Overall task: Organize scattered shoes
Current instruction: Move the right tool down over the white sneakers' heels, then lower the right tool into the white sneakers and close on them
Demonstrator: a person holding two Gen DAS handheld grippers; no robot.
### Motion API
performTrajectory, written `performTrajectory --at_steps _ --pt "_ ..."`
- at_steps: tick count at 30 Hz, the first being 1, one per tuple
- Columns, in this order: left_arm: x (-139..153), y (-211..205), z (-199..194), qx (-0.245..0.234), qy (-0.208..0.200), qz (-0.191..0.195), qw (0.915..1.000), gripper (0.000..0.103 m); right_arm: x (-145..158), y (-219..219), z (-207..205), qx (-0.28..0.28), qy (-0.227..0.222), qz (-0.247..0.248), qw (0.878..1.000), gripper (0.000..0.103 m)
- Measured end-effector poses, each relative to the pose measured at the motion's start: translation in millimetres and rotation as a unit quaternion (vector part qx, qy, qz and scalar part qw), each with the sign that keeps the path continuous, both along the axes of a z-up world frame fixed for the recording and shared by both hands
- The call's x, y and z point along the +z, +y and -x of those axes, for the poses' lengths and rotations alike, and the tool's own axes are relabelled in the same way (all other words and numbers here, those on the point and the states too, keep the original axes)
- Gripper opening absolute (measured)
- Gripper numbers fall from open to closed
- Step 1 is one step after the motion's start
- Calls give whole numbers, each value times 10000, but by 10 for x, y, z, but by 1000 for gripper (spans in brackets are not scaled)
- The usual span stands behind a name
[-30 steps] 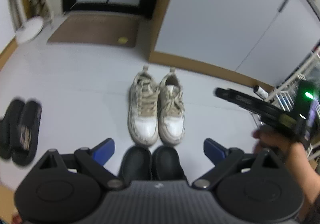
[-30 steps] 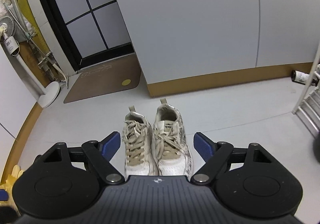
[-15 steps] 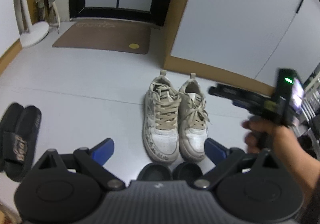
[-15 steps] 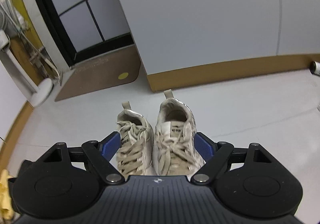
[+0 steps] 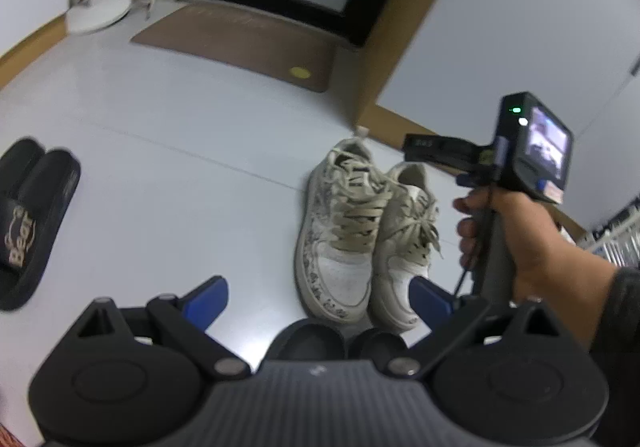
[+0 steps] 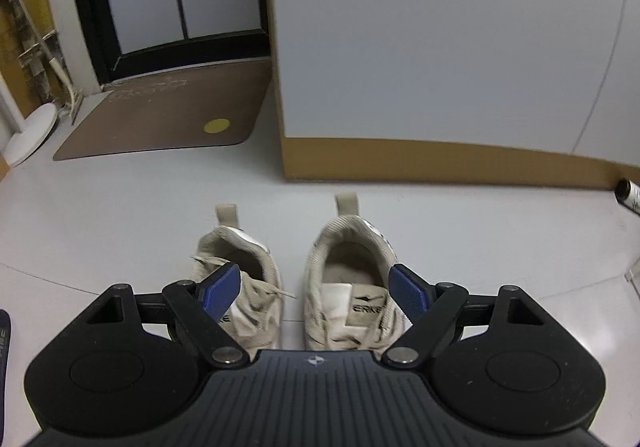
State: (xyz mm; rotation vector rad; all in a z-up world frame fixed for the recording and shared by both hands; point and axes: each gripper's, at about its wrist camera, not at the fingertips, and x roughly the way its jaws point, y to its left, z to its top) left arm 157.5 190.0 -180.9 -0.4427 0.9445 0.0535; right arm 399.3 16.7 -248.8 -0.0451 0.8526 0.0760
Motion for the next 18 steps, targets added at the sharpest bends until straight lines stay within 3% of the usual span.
performTrajectory --at_steps 3,6,10,18 --pt "-40 -19 -20 -40 64 -61 10000 98 69 32 3 123 -69 -18 9999 86" --pt "-40 -32 -23 -73 49 -132 9999 98 67 123 6 619 -78 195 9979 86" --pt "-52 5 -23 16 55 -126 9999 98 -65 76 -59 697 164 -219 9972 85" --pt "-124 144 6 272 99 -75 9996 98 -249 92 -147 788 227 -50 9966 83"
